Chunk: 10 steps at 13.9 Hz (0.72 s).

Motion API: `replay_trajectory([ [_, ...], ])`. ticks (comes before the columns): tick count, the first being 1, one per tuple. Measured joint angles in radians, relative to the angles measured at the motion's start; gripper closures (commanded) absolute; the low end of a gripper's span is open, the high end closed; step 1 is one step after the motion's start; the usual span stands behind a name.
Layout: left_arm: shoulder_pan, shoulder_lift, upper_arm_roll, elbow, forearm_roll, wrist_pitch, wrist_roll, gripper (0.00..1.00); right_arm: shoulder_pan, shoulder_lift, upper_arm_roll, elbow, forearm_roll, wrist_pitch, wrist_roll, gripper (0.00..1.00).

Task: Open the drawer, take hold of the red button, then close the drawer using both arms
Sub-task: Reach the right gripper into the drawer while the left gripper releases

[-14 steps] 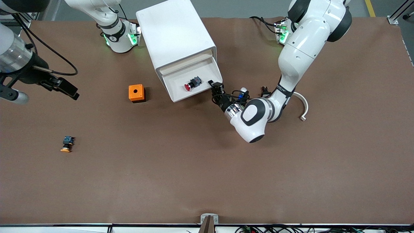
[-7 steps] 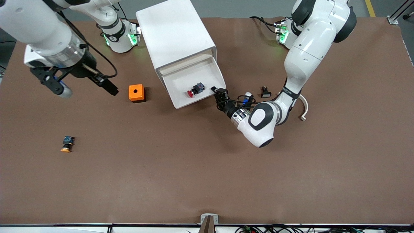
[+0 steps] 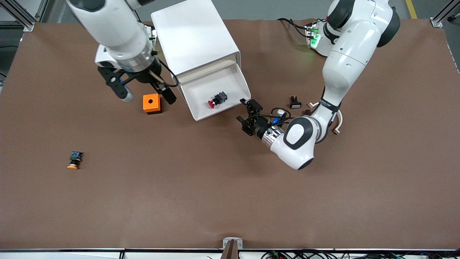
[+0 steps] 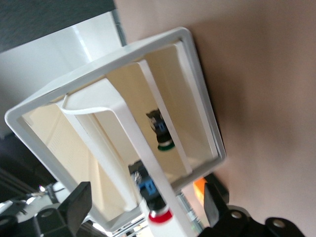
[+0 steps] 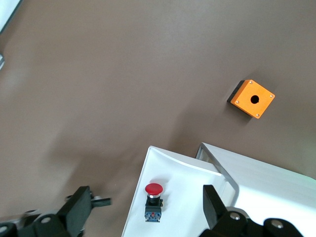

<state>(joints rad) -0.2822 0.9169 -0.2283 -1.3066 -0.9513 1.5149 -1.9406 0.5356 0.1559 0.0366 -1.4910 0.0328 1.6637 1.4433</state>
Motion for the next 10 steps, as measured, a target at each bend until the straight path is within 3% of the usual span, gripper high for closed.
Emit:
replay_trajectory([
  [3,0.038,-0.001,0.0,0.019,0.11,0.0,0.174,0.0,0.08,0.043,0.0,-0.01,-0.046,0.024,0.095,0.0],
  [10,0.053,-0.041,0.024,0.078,0.434,0.008,0.549,0.0,0.182,0.077,-0.002,-0.149,-0.073,0.176,0.239,0.0],
])
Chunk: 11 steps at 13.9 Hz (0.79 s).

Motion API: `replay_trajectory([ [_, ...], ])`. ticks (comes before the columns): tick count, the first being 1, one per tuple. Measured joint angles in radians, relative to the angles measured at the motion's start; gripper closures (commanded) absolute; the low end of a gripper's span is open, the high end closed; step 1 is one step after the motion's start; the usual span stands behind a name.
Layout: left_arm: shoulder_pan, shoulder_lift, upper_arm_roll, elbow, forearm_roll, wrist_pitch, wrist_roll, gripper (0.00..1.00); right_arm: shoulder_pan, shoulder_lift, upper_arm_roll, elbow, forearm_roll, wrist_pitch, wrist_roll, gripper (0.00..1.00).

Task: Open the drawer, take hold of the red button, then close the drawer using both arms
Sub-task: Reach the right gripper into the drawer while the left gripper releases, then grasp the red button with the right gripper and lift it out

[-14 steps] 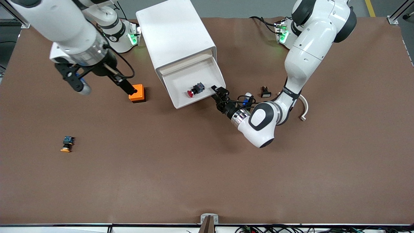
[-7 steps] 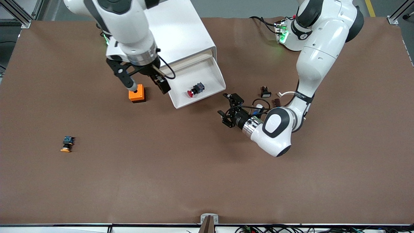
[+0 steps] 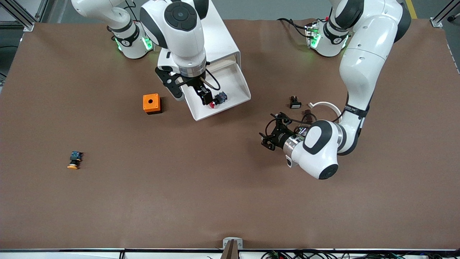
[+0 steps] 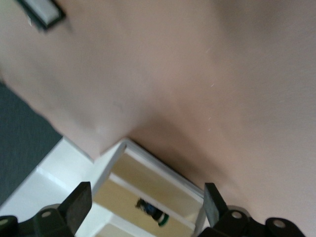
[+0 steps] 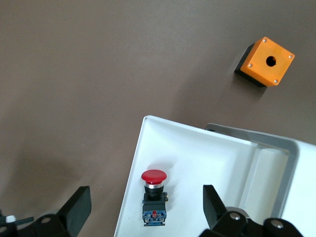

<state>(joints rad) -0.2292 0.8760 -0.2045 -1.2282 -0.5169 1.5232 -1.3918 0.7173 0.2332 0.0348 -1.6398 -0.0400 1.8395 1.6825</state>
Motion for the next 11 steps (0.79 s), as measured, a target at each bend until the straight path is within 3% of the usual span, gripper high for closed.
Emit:
replay_trajectory([
  [7,-0.028,-0.074,-0.006,0.022,0.234,0.216,0.092,0.0,0.085,0.07,-0.001,-0.078,-0.071,0.133,0.15,0.0],
  [11,-0.069,-0.119,-0.008,0.023,0.365,0.273,0.116,0.0,0.117,0.111,-0.002,-0.088,-0.081,0.175,0.191,0.0],
])
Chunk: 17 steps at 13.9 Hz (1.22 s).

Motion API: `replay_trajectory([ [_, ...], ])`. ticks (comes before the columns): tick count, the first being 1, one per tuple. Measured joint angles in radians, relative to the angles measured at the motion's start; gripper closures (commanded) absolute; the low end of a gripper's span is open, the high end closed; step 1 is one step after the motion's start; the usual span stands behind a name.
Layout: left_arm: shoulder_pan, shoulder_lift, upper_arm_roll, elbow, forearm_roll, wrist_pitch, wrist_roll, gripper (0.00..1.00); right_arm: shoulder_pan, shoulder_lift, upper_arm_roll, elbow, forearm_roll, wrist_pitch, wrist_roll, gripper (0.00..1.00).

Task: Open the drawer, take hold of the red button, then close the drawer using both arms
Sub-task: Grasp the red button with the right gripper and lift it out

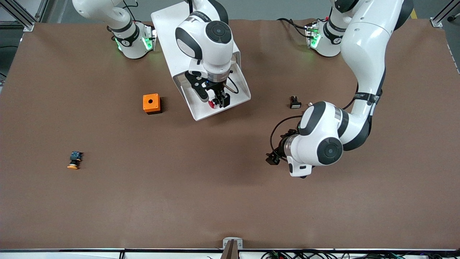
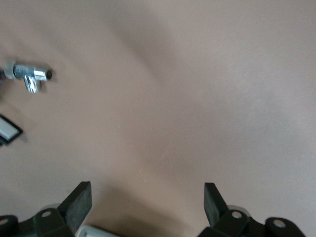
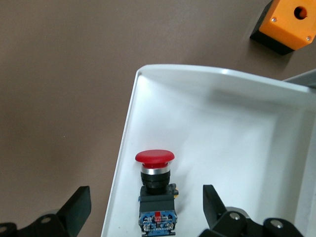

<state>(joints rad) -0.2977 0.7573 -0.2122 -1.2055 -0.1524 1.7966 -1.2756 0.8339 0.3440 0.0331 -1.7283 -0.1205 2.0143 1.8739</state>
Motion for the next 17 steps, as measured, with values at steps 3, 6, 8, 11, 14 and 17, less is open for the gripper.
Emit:
replay_trajectory([
  [3,-0.038,-0.019,-0.001,0.0,0.095,0.017,0.0,0.0,0.006,0.005,0.0,-0.029,-0.003,0.037,0.01,0.0],
  [6,-0.08,-0.022,-0.001,-0.001,0.164,0.02,0.0,0.0,0.02,0.005,0.0,-0.055,-0.016,0.061,0.019,0.23],
  [8,-0.101,-0.022,-0.001,-0.001,0.193,0.026,0.0,0.0,0.026,0.005,0.0,-0.069,-0.029,0.074,0.021,0.61],
  [11,-0.129,-0.022,-0.001,-0.001,0.253,0.037,0.0,0.0,0.036,0.006,0.0,-0.079,-0.05,0.077,0.022,1.0],
  [14,-0.144,-0.022,-0.001,-0.002,0.268,0.056,0.0,0.0,0.038,0.006,-0.001,-0.077,-0.063,0.077,0.022,1.0],
  [17,-0.153,-0.022,-0.001,-0.002,0.282,0.066,0.0,0.0,0.033,0.003,-0.013,-0.059,-0.064,0.074,0.019,1.0],
])
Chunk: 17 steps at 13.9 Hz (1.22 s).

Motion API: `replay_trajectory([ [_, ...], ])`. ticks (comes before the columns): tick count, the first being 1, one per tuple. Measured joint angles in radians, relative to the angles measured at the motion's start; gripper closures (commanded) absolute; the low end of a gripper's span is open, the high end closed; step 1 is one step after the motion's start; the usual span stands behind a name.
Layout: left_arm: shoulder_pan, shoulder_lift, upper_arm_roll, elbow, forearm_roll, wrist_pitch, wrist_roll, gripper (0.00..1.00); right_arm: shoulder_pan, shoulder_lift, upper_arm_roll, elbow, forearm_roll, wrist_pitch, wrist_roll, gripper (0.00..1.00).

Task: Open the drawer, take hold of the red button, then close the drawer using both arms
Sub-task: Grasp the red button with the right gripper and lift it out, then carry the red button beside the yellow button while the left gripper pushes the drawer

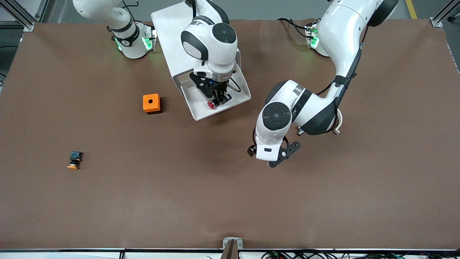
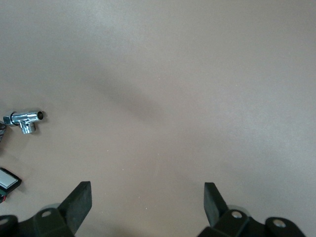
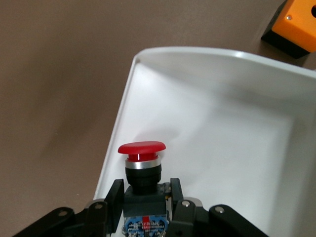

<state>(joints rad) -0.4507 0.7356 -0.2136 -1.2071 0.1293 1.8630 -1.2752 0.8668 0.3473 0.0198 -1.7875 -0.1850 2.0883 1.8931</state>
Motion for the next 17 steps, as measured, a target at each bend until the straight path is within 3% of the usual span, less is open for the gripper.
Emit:
replay_trajectory([
  [6,-0.008,0.0,0.0,-0.002,0.006,0.036,0.003,0.0,-0.118,-0.041,-0.009,0.127,0.015,-0.162,-0.274,1.0],
  [11,-0.049,0.0,-0.016,-0.012,0.012,0.079,0.006,0.0,-0.281,-0.113,-0.014,0.131,0.024,-0.211,-0.7,1.0],
  [17,-0.12,0.001,-0.032,-0.062,0.014,0.142,0.016,0.0,-0.475,-0.121,-0.018,0.121,0.025,-0.196,-1.204,1.0],
])
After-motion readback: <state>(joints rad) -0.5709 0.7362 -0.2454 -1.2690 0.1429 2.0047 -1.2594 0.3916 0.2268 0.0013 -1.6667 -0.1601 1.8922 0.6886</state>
